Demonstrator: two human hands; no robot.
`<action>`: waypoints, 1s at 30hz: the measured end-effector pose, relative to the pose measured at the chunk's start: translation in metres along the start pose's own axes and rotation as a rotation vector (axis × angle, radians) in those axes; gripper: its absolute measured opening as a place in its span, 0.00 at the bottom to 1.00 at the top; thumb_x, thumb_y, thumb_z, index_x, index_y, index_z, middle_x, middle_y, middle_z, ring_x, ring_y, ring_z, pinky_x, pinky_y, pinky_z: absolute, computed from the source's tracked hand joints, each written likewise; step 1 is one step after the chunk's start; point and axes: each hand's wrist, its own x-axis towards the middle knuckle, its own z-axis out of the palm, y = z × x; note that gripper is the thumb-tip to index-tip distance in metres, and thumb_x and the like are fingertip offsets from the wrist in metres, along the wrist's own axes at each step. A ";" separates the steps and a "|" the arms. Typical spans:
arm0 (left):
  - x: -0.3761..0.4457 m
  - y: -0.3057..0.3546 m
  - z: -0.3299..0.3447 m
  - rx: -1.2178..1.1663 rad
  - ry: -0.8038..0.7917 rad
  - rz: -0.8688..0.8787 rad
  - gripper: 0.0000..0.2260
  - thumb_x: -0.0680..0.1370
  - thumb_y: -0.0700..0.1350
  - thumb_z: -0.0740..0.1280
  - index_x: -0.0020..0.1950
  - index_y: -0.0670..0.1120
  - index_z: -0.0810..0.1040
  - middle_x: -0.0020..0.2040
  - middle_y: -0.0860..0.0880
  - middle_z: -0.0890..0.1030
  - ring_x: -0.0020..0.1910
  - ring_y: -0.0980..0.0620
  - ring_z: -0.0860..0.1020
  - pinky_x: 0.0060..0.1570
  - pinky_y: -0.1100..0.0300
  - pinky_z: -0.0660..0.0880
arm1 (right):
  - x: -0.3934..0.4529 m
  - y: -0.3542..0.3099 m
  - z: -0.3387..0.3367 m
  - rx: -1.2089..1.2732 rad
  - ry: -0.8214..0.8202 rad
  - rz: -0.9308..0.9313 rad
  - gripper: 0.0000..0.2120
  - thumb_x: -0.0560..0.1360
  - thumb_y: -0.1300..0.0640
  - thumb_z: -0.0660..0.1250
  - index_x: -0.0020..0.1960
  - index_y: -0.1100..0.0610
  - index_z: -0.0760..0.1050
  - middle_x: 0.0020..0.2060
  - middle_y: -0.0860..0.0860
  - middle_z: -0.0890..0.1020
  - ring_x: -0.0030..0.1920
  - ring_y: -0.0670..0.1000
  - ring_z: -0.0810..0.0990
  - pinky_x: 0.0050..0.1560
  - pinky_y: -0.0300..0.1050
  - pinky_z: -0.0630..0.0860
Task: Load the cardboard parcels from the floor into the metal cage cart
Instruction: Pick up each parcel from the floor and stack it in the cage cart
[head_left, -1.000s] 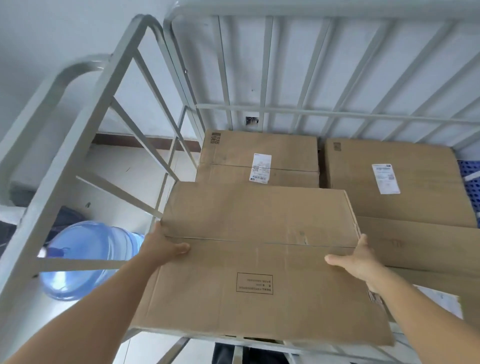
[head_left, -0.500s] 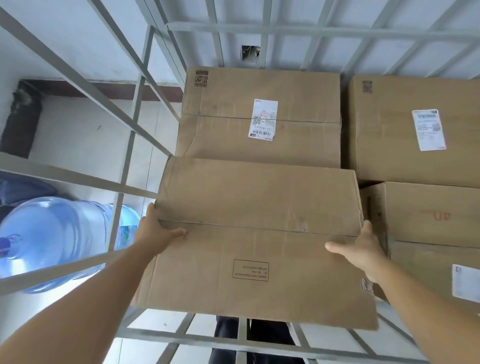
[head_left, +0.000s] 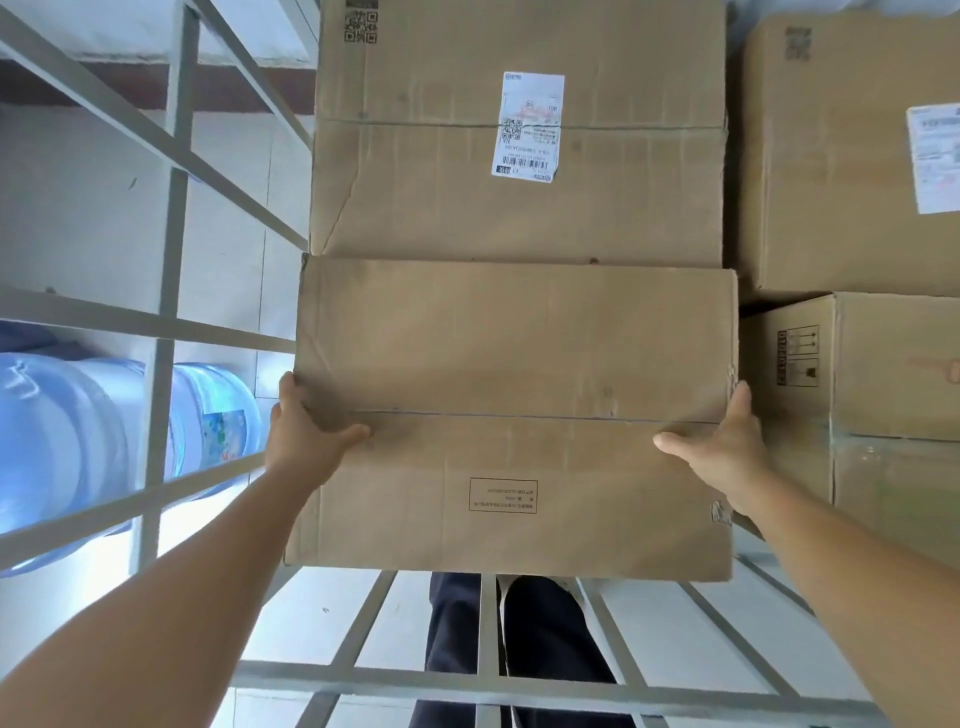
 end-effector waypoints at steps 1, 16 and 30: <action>0.002 0.000 0.002 0.002 0.002 0.000 0.44 0.65 0.46 0.79 0.74 0.49 0.56 0.62 0.45 0.71 0.59 0.43 0.73 0.55 0.48 0.72 | 0.003 0.000 0.002 -0.004 0.006 -0.003 0.58 0.66 0.56 0.80 0.80 0.51 0.42 0.75 0.56 0.58 0.72 0.57 0.65 0.70 0.52 0.65; 0.009 0.003 0.014 0.154 -0.008 -0.003 0.44 0.70 0.48 0.76 0.77 0.49 0.52 0.70 0.42 0.65 0.65 0.38 0.70 0.61 0.44 0.70 | 0.014 -0.002 0.017 -0.103 0.004 0.006 0.55 0.70 0.55 0.76 0.80 0.53 0.38 0.78 0.56 0.53 0.73 0.59 0.63 0.69 0.50 0.63; -0.092 0.097 -0.032 0.591 -0.010 0.415 0.38 0.76 0.56 0.68 0.79 0.48 0.51 0.77 0.50 0.58 0.76 0.49 0.55 0.74 0.53 0.54 | -0.095 -0.065 -0.034 -0.739 -0.010 -0.528 0.48 0.75 0.42 0.68 0.80 0.55 0.41 0.80 0.52 0.47 0.79 0.54 0.49 0.77 0.53 0.52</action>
